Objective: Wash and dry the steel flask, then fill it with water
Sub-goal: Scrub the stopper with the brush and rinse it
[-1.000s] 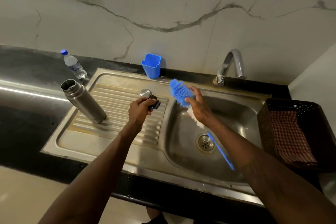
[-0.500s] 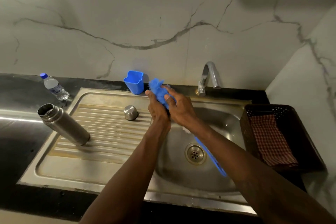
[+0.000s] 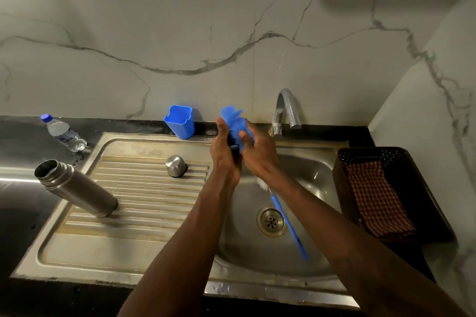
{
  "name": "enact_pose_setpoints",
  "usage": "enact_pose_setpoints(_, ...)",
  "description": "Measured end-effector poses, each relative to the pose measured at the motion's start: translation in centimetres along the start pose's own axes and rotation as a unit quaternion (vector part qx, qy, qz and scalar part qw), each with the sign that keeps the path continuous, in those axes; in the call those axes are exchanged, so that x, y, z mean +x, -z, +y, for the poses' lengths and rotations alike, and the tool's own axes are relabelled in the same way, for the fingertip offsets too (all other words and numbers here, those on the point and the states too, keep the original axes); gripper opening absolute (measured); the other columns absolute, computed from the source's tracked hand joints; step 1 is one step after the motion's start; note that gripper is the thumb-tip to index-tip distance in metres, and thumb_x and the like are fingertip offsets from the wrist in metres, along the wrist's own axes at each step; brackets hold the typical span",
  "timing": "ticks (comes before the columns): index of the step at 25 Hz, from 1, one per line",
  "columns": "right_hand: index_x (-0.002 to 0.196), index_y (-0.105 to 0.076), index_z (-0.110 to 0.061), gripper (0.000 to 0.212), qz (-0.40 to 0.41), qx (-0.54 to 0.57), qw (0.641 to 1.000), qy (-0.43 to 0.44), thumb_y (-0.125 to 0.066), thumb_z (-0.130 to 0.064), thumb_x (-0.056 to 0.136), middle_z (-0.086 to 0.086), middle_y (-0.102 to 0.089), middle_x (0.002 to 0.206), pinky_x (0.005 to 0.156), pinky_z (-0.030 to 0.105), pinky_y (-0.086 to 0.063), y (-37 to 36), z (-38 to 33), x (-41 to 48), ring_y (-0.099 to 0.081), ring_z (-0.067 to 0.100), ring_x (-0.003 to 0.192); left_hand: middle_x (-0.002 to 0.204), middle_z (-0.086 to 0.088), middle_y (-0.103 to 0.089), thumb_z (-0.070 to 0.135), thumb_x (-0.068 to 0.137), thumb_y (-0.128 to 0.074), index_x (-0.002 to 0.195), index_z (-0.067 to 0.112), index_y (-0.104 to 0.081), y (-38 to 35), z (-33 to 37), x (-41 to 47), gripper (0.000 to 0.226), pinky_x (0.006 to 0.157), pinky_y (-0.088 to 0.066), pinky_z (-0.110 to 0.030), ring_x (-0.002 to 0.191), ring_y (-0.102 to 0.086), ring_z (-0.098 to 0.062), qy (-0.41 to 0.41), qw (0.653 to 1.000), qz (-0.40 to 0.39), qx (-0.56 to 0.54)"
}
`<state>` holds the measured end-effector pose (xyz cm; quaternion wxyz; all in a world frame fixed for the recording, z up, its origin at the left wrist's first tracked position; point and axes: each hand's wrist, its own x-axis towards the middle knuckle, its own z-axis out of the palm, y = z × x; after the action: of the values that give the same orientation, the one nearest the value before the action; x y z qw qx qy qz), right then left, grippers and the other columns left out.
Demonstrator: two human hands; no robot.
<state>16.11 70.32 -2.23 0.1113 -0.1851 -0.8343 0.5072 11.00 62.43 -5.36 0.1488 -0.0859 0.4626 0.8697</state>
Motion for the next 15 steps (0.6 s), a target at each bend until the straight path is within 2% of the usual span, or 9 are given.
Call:
enact_pose_setpoints(2, 0.155, -0.045, -0.020, 0.048, -0.002, -0.008, 1.000, 0.019, -0.046, -0.036, 0.109, 0.012, -0.062, 0.140, 0.103, 0.031, -0.047, -0.2, 0.3, -0.3, -0.058, 0.026, 0.128, 0.096, -0.013, -0.074, 0.076, 0.055, -0.083, 0.111, 0.007, -0.072, -0.1, 0.4, -0.2, 0.090, 0.054, -0.058, -0.027, 0.065, -0.071, -0.018, 0.028, 0.999, 0.029, -0.024)
enact_pose_setpoints(3, 0.155, -0.044, -0.022, 0.049, 0.009, -0.007, 1.000, 0.003, -0.045, -0.037, 0.109, 0.012, -0.060, 0.142, 0.106, 0.034, -0.046, -0.2, 0.5, -0.3, -0.056, 0.027, 0.131, 0.097, -0.014, -0.076, 0.077, 0.053, -0.081, 0.110, 0.006, -0.072, -0.2, 0.4, -0.2, 0.091, 0.059, -0.061, -0.029, 0.066, -0.073, -0.019, 0.046, 0.998, 0.050, -0.016)
enact_pose_setpoints(5, 0.156, -0.042, -0.027, 0.048, 0.031, -0.012, 0.999, -0.022, -0.044, -0.038, 0.109, 0.011, -0.058, 0.145, 0.107, 0.036, -0.045, -0.4, 0.5, -0.1, -0.055, 0.028, 0.131, 0.101, -0.012, -0.077, 0.079, 0.077, -0.065, 0.108, 0.011, -0.072, -1.0, 0.2, -0.3, 0.076, 0.075, -0.064, -0.034, 0.077, -0.077, -0.019, 0.069, 0.994, 0.082, 0.006)
enact_pose_setpoints(7, 0.154, -0.045, -0.028, 0.046, 0.022, -0.029, 0.999, 0.020, -0.045, -0.035, 0.109, 0.010, -0.063, 0.141, 0.104, 0.035, -0.047, -1.0, 0.2, -0.2, -0.060, 0.028, 0.125, 0.096, -0.005, -0.071, 0.064, 0.105, -0.037, 0.103, 0.020, -0.067, -1.7, 0.2, -0.5, 0.053, 0.064, -0.061, -0.023, 0.066, -0.074, -0.006, 0.074, 0.995, 0.069, 0.013)
enact_pose_setpoints(8, 0.153, -0.047, -0.027, 0.045, 0.010, -0.038, 0.999, 0.036, -0.046, -0.034, 0.108, 0.009, -0.064, 0.140, 0.103, 0.034, -0.048, -1.0, 0.1, -0.4, -0.061, 0.028, 0.124, 0.092, -0.006, -0.068, 0.058, 0.110, -0.030, 0.101, 0.019, -0.066, -1.9, 0.1, -0.6, 0.054, 0.059, -0.059, -0.022, 0.062, -0.072, -0.007, 0.092, 0.993, 0.070, -0.004)
enact_pose_setpoints(10, 0.154, -0.045, -0.024, 0.046, 0.003, -0.034, 0.999, 0.017, -0.044, -0.034, 0.109, 0.008, -0.061, 0.142, 0.103, 0.032, -0.045, -0.4, -0.4, 0.0, -0.058, 0.027, 0.128, 0.090, -0.009, -0.072, 0.062, 0.107, -0.032, 0.104, 0.012, -0.070, -2.4, 0.6, -0.7, 0.063, 0.066, -0.062, -0.028, 0.072, -0.074, -0.016, 0.112, 0.991, 0.034, -0.058)
enact_pose_setpoints(13, 0.156, -0.041, -0.023, 0.047, 0.044, -0.021, 0.998, -0.034, -0.042, -0.034, 0.110, 0.008, -0.057, 0.147, 0.107, 0.037, -0.043, 0.4, -0.3, 0.7, -0.054, 0.027, 0.133, 0.099, -0.011, -0.074, 0.062, 0.101, -0.052, 0.116, 0.006, -0.071, -2.8, 1.0, -0.7, 0.061, 0.083, -0.061, -0.036, 0.088, -0.072, -0.023, 0.090, 0.989, -0.081, -0.085)
enact_pose_setpoints(15, 0.156, -0.042, -0.022, 0.047, 0.027, -0.027, 0.999, 0.006, -0.042, -0.033, 0.110, 0.009, -0.061, 0.143, 0.107, 0.038, -0.047, 0.3, -0.3, 0.1, -0.058, 0.026, 0.129, 0.095, -0.009, -0.073, 0.051, 0.106, -0.051, 0.117, 0.007, -0.068, -2.7, 0.9, -0.1, 0.049, 0.079, -0.062, -0.035, 0.084, -0.072, -0.021, 0.076, 0.990, -0.087, -0.086)
